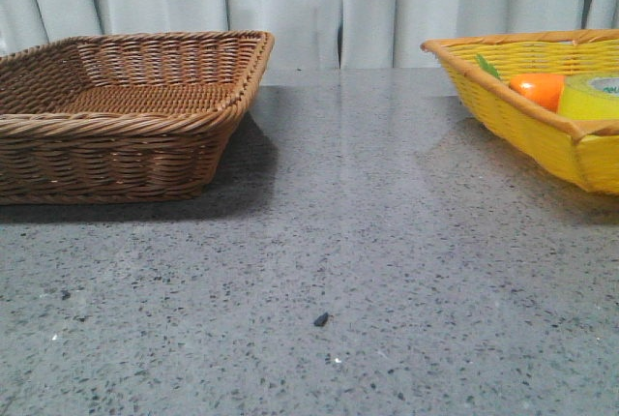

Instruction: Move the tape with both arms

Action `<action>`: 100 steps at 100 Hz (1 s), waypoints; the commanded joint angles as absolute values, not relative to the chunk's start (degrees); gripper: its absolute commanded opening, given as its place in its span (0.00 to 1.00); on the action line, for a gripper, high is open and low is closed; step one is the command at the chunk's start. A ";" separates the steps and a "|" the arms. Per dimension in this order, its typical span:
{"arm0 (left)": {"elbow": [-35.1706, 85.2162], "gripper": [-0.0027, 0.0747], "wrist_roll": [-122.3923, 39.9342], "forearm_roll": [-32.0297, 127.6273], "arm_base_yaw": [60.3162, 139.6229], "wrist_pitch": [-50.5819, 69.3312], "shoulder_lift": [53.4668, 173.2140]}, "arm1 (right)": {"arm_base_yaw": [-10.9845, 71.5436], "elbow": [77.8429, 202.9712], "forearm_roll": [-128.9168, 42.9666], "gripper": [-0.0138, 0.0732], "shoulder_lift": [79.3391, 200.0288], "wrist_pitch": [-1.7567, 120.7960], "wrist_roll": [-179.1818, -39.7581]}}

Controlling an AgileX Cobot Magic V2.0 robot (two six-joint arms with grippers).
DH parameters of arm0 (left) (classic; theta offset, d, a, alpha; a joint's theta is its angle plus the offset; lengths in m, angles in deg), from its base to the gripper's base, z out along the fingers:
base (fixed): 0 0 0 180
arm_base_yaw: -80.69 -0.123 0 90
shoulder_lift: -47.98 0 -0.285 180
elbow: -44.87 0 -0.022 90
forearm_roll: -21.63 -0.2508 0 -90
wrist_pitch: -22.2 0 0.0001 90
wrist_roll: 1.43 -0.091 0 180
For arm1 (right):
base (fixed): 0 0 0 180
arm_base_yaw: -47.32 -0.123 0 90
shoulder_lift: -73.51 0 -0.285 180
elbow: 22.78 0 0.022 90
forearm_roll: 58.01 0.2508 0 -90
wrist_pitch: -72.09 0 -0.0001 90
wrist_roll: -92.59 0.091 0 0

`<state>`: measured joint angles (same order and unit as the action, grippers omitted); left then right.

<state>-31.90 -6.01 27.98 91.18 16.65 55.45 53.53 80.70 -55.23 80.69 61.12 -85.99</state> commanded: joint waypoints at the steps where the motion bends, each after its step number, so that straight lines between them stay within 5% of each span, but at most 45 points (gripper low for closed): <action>1: -28.74 0.01 -5.34 29.12 91.05 20.74 54.66 | 53.84 84.76 -53.68 0.07 81.49 63.57 -86.35; 56: -16.23 0.01 -5.34 29.53 91.05 16.32 66.87 | 53.84 104.48 -53.06 0.07 99.72 46.75 -86.35; 100: -14.61 0.01 -5.34 31.69 91.05 18.47 72.44 | 53.72 107.46 -53.06 0.07 105.86 50.05 -86.35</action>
<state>-16.68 -5.93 30.92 91.18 13.79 71.39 53.53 105.26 -53.30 104.93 45.23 -85.99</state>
